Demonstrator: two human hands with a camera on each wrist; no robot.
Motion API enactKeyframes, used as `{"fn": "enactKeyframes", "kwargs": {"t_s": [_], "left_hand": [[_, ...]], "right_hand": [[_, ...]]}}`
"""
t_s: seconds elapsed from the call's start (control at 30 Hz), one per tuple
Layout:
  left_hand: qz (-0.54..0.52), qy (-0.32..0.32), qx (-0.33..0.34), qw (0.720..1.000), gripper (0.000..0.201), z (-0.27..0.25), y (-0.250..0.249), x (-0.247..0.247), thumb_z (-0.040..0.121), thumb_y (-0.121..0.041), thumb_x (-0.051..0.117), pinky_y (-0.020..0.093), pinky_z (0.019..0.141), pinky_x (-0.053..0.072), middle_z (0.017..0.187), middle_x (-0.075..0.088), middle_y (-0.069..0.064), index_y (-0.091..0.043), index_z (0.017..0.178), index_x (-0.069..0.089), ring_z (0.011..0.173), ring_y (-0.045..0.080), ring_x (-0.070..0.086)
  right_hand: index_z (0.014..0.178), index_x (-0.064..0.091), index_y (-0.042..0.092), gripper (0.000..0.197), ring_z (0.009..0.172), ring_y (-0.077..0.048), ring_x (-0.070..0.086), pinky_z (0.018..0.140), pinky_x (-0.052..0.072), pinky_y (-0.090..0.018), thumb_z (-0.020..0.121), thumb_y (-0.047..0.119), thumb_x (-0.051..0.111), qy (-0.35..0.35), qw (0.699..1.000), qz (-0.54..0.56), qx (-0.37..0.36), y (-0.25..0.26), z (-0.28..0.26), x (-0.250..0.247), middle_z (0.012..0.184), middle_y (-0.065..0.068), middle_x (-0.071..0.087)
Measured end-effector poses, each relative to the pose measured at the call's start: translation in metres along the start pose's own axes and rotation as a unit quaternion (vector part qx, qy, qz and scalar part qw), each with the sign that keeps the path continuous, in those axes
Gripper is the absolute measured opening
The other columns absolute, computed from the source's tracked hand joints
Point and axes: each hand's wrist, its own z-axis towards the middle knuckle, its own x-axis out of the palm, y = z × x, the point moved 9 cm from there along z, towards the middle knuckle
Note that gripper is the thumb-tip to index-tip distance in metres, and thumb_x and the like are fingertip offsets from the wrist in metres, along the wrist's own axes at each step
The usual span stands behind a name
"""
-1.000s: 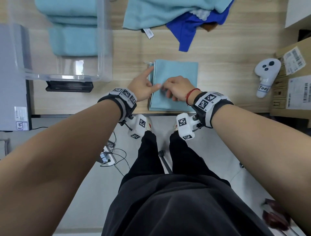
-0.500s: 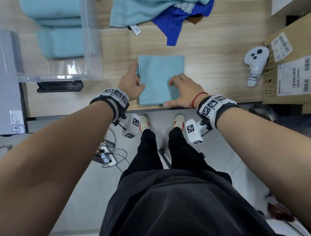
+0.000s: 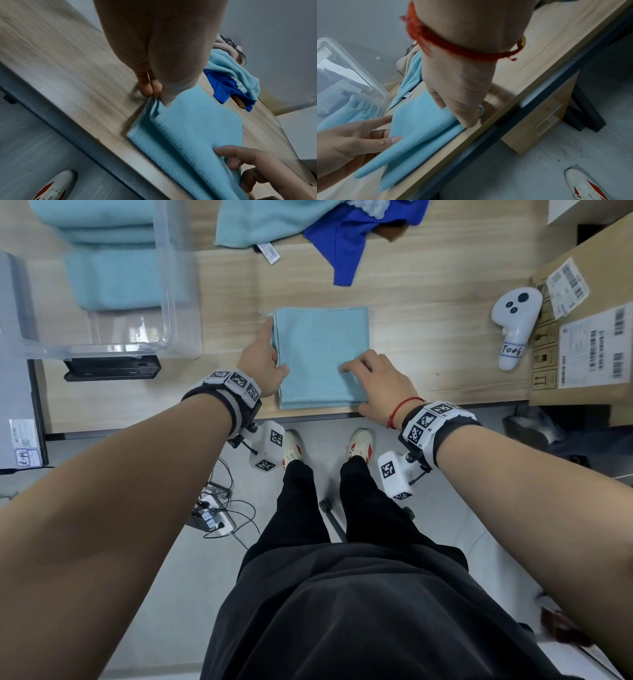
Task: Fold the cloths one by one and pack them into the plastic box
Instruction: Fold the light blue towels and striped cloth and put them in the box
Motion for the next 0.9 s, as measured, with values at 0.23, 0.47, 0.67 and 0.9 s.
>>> {"fn": "enactKeyframes", "kwargs": {"t_s": [0.23,0.47,0.67,0.9], "left_hand": [[0.017,0.014,0.009,1.000,0.090,0.000,-0.003,0.002,0.087,-0.010,0.062,0.030,0.083,0.044,0.094,0.057,0.008,-0.015,0.155,0.003,0.093,0.030,0.060],[0.038,0.034,0.036,0.998,0.098,0.002,-0.012,0.001,0.080,-0.002,0.063,0.026,0.082,0.041,0.120,0.059,0.018,-0.014,0.155,0.001,0.105,0.034,0.059],[0.050,0.064,0.039,0.996,0.113,0.008,-0.009,0.008,0.067,0.002,0.065,0.030,0.071,0.043,0.104,0.057,0.007,-0.016,0.153,-0.005,0.086,0.027,0.057],[0.084,0.003,0.011,0.996,0.110,0.012,-0.012,-0.002,0.069,0.003,0.063,0.039,0.097,0.045,0.133,0.039,0.017,-0.022,0.154,-0.002,0.115,0.032,0.049]], "right_hand": [[0.138,0.040,0.027,0.076,0.114,-0.022,0.041,0.081,0.047,-0.035,0.070,0.034,0.074,0.020,1.000,0.009,-0.011,-0.003,-0.002,0.002,0.129,-0.002,0.039],[0.126,0.059,0.023,0.037,0.119,-0.028,0.045,0.094,0.047,-0.043,0.089,0.027,0.052,-0.088,0.993,0.021,-0.071,0.004,0.016,-0.034,0.135,-0.005,0.047],[0.150,0.024,0.035,0.066,0.150,-0.025,0.002,0.118,0.010,-0.049,0.092,0.024,0.053,0.027,0.995,-0.081,-0.046,-0.003,0.037,-0.013,0.163,-0.001,0.004],[0.153,0.006,0.036,0.078,0.148,-0.028,0.008,0.118,0.012,-0.049,0.091,0.052,0.051,0.025,0.994,-0.094,0.048,-0.023,0.029,-0.015,0.162,0.008,0.004]]}}
